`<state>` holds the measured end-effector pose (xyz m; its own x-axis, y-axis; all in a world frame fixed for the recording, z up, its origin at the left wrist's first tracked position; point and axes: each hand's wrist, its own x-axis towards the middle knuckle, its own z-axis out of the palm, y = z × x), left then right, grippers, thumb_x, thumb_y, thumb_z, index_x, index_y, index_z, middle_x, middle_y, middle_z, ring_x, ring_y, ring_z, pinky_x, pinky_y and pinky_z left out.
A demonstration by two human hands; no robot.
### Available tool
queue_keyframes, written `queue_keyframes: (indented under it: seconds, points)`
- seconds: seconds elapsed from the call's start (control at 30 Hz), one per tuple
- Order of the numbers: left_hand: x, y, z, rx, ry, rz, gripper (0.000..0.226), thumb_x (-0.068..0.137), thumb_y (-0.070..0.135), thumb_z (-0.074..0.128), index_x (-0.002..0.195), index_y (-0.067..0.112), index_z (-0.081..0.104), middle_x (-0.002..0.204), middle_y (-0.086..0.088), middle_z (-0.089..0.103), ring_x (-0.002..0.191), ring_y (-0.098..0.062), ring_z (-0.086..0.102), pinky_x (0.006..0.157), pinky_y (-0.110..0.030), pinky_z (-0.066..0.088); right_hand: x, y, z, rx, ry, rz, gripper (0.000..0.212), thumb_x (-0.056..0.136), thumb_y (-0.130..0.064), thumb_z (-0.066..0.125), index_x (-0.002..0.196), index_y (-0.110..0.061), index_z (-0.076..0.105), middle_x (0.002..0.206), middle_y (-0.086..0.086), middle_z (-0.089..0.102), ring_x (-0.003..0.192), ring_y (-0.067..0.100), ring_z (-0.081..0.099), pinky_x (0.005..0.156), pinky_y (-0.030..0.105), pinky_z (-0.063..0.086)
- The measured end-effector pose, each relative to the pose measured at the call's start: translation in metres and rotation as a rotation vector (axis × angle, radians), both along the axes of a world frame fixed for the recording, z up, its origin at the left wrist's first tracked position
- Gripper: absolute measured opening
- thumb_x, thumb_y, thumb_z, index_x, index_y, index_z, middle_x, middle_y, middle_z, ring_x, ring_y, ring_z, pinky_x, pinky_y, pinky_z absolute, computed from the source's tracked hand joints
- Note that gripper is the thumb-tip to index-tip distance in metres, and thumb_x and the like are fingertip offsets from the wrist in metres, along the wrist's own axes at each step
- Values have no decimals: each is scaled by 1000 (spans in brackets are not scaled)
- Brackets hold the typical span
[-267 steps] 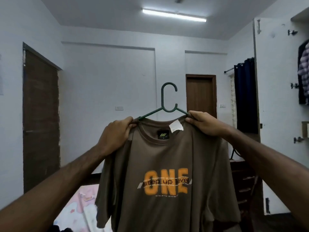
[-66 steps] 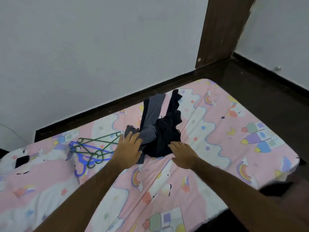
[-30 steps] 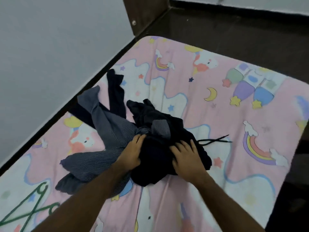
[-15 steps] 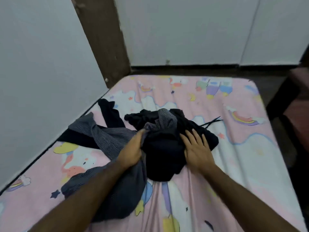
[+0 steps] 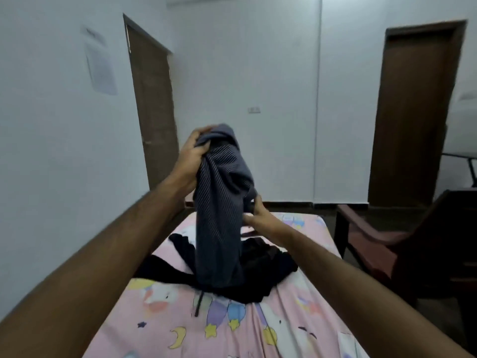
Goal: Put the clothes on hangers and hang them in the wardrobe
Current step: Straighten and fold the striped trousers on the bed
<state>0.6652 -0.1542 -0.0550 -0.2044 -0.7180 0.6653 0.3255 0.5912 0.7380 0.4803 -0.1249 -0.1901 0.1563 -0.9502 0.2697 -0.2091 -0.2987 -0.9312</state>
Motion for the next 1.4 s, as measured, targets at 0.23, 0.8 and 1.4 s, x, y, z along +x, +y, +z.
queue_keyframes:
  seconds: [0.23,0.8,1.4]
  points:
    - [-35,32,39,-43,28,-35,29,106,7,39,129,13,56,125,-10,61,113,-22,60,100,-35,52,-19,53,83,-166,-217,-183,8,97,-16,62,98,-12,69,91,7,71,81,19,66,74,33,53]
    - [-106,-32,-327,-221,-1623,66,55,89,25,65,140,18,44,146,-6,36,133,-30,43,104,-46,42,-186,72,-218,531,705,-146,54,93,-13,72,141,-3,47,138,12,54,124,26,54,95,23,42]
    - [-208,-14,-369,-431,-1105,66,55,81,37,66,132,26,48,118,5,64,109,-20,62,89,-41,47,-222,39,-237,386,-459,-241,44,91,9,62,131,-11,57,92,5,70,84,18,69,76,31,57]
